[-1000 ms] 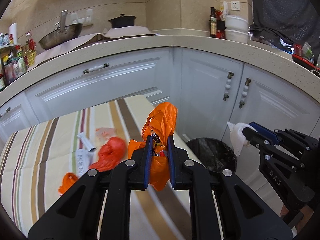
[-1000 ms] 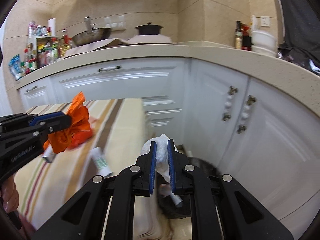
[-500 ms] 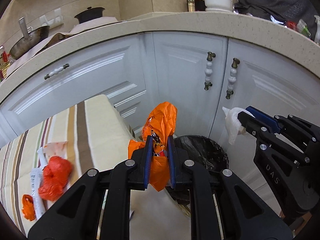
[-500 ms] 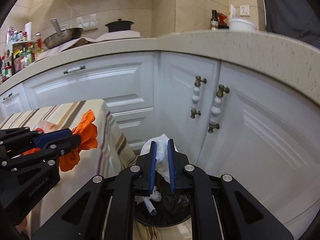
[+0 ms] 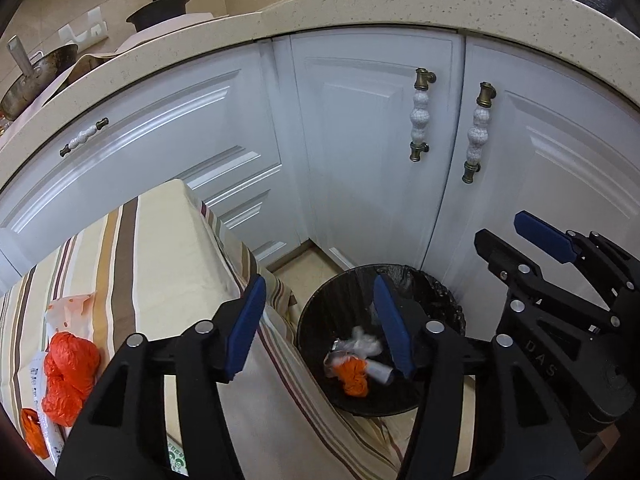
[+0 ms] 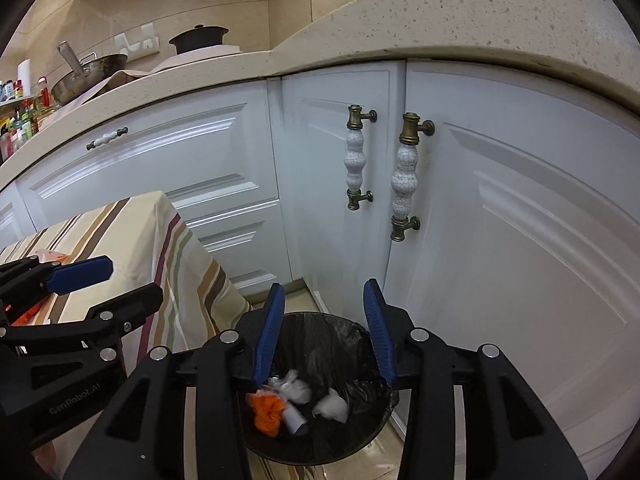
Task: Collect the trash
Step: 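Carry tissue and orange bag over the black bin and open both grippers, then move both tools back over the table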
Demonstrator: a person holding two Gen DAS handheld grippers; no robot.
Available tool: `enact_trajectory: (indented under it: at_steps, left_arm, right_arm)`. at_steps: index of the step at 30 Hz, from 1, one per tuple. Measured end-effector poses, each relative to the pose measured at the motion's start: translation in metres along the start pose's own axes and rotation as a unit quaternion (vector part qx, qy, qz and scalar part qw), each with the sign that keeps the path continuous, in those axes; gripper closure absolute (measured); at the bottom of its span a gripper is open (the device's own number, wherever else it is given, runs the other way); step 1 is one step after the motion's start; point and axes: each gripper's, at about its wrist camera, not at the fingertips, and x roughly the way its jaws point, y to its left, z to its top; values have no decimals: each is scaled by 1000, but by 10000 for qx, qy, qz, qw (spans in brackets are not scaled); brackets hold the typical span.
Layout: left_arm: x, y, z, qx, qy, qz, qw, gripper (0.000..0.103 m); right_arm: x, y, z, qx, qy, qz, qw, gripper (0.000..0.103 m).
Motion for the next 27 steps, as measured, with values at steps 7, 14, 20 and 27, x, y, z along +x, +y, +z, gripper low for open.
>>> enact_trajectory:
  at_steps: [7,14,20,27]
  left_arm:
    - [-19,21,-4,-226,-39,96,9997,39]
    - [-56,63,-26,-525,-68,342,9980,35]
    - [-92,119,-55,-923,-35,768,9928,32]
    - [-128,176,-96,-1257,57,1377,9825,32]
  right_arm:
    - [-13,9,0,79,7,117,9999,58]
    - [-35,54,2,-27,14,849,9964,57]
    - [-51,103,-3,-411,96,1431,9888,57]
    - [-60,148,-14,-776,272,1798,9803,57]
